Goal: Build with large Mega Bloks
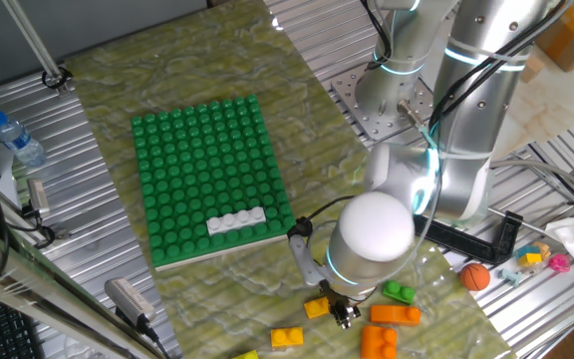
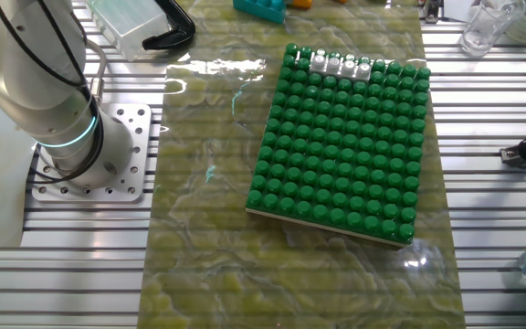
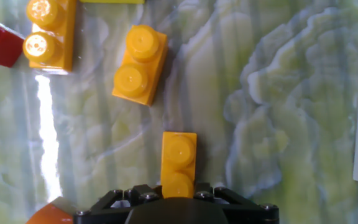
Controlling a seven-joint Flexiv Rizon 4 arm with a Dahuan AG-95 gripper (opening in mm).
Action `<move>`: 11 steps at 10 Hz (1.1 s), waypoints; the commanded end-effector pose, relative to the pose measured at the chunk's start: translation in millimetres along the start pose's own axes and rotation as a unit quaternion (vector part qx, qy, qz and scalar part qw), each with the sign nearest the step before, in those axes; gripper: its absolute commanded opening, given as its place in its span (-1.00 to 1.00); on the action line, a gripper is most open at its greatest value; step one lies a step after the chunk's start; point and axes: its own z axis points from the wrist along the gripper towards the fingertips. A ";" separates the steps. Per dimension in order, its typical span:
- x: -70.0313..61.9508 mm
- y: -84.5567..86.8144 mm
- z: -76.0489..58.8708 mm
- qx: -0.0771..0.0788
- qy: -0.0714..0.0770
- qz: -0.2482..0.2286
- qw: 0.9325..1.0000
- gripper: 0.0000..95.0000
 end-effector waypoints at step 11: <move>2.4 -2.0 -24.1 0.002 -0.017 -0.020 1.000 -1.00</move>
